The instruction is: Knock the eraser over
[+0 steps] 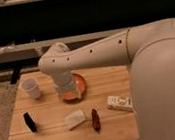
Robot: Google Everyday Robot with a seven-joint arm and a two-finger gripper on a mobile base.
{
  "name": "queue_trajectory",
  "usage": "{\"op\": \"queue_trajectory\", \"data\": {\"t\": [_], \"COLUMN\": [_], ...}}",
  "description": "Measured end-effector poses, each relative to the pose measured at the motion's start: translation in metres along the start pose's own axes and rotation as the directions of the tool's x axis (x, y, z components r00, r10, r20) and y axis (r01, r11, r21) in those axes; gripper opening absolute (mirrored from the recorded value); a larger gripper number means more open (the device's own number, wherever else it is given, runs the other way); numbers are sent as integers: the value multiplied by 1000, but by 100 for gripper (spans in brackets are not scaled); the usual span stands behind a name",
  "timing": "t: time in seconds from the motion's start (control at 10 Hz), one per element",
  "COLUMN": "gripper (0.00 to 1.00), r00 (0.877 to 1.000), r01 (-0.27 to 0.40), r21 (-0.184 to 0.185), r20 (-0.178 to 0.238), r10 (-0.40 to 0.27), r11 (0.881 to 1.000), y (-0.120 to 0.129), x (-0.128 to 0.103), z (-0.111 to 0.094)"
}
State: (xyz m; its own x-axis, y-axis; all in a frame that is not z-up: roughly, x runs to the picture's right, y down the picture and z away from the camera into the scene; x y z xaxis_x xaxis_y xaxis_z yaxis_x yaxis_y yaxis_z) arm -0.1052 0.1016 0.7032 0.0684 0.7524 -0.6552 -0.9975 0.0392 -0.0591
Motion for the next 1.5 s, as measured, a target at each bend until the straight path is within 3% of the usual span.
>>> {"op": "queue_trajectory", "data": {"t": [0.6,0.9,1.2,1.3,1.5], "gripper": [65,65,65,65,65], "r00": [1000,993,972,960,939], "r01": [5,115,235,278,343], "r21": [4,-46,-140,-168,-185], "r20": [3,38,64,72,83], "r10": [-5,-114,-228,-269,-333], "r11": [1000,992,962,946,921], "y": [0,41,106,131,168], "x": [1,12,30,35,40], "z": [0,-6,-13,-14,-14]}}
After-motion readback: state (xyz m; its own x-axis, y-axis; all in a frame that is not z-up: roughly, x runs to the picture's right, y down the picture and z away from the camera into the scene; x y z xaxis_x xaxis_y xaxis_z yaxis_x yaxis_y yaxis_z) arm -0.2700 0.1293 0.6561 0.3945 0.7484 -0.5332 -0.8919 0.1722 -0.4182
